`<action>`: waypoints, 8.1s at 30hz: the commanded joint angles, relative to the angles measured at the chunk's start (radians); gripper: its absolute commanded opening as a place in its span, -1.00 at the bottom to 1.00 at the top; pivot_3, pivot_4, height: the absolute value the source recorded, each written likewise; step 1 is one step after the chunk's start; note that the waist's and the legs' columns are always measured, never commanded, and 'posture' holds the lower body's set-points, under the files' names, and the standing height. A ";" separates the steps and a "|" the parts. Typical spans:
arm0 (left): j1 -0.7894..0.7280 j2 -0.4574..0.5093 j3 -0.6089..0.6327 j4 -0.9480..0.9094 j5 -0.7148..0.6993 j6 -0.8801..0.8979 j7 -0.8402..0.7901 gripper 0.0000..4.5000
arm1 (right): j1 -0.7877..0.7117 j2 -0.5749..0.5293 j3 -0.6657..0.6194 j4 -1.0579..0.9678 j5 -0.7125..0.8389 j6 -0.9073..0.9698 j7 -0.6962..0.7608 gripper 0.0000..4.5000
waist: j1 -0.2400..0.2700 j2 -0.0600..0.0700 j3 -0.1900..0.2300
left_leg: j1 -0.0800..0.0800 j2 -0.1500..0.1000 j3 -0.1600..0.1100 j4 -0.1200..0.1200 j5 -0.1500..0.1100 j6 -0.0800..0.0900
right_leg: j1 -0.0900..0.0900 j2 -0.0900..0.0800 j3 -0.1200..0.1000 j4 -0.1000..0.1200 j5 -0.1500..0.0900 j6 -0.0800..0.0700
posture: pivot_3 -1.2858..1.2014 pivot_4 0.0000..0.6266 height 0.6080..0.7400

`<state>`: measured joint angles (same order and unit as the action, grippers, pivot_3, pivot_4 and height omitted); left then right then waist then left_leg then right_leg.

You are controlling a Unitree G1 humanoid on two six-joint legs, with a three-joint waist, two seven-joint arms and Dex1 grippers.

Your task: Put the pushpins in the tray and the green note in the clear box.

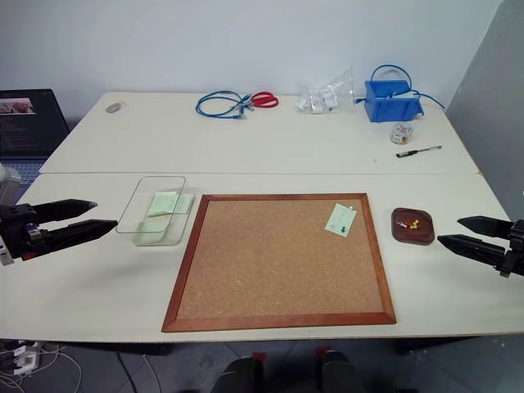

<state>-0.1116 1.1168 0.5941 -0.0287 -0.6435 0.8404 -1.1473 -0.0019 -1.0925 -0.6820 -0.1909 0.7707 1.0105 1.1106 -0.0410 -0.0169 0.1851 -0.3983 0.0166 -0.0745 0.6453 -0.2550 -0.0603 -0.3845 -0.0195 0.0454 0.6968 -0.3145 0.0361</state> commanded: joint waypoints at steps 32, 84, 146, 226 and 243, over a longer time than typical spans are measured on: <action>-0.028 0.033 0.006 0.009 -0.009 -0.008 -0.009 0.98 | -0.002 -0.023 -0.004 -0.003 0.010 -0.019 0.014 1.00 | 0.000 0.000 0.000 | 0.000 0.000 0.000 0.000 0.000 0.000 | 0.000 0.000 0.000 0.000 0.000 0.000 | 0.03 -0.52 1.00; -0.344 -0.476 -0.681 -0.138 0.220 -0.356 0.149 0.53 | -0.201 0.228 0.469 -0.274 -0.068 -0.161 -0.337 1.00 | 0.013 -0.001 0.000 | -0.003 -0.004 -0.003 0.002 0.000 0.000 | 0.000 -0.002 0.000 0.000 0.000 0.000 | 0.03 -0.52 1.00; -0.274 -0.732 -0.824 0.342 0.494 -0.783 0.121 -1.00 | -0.305 0.409 0.557 -0.089 -0.232 -0.288 -0.491 1.00 | 0.011 0.003 -0.005 | 0.001 -0.005 -0.004 0.002 0.000 0.000 | 0.005 -0.003 -0.001 -0.001 0.000 0.000 | 0.03 -0.52 1.00; -0.259 -0.615 -0.906 0.220 0.550 -0.619 0.042 -1.00 | -0.512 0.657 0.647 0.425 -0.516 -0.640 -0.433 -0.99 | -0.016 0.015 -0.014 | 0.009 -0.003 -0.004 -0.001 0.000 0.000 | 0.011 -0.001 0.000 -0.001 0.000 0.000 | 0.03 -0.52 1.00; -0.257 -0.608 -0.918 0.220 0.553 -0.601 0.034 -1.00 | -0.504 0.636 0.634 0.295 -0.496 -0.577 -0.438 -0.99 | -0.017 0.015 -0.014 | 0.009 -0.003 -0.004 -0.001 0.000 0.000 | 0.011 0.000 0.000 -0.002 0.000 0.000 | 0.03 -0.52 1.00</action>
<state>-0.4062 0.4945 -0.2520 0.1497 -0.1324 0.1935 -1.0806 -0.4897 -0.4451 -0.0170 0.1446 0.2578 0.4405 0.6744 -0.0577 -0.0015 0.1712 -0.3892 0.0134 -0.0783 0.6442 -0.2549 -0.0599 -0.3734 -0.0200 0.0451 0.6949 -0.3144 0.0360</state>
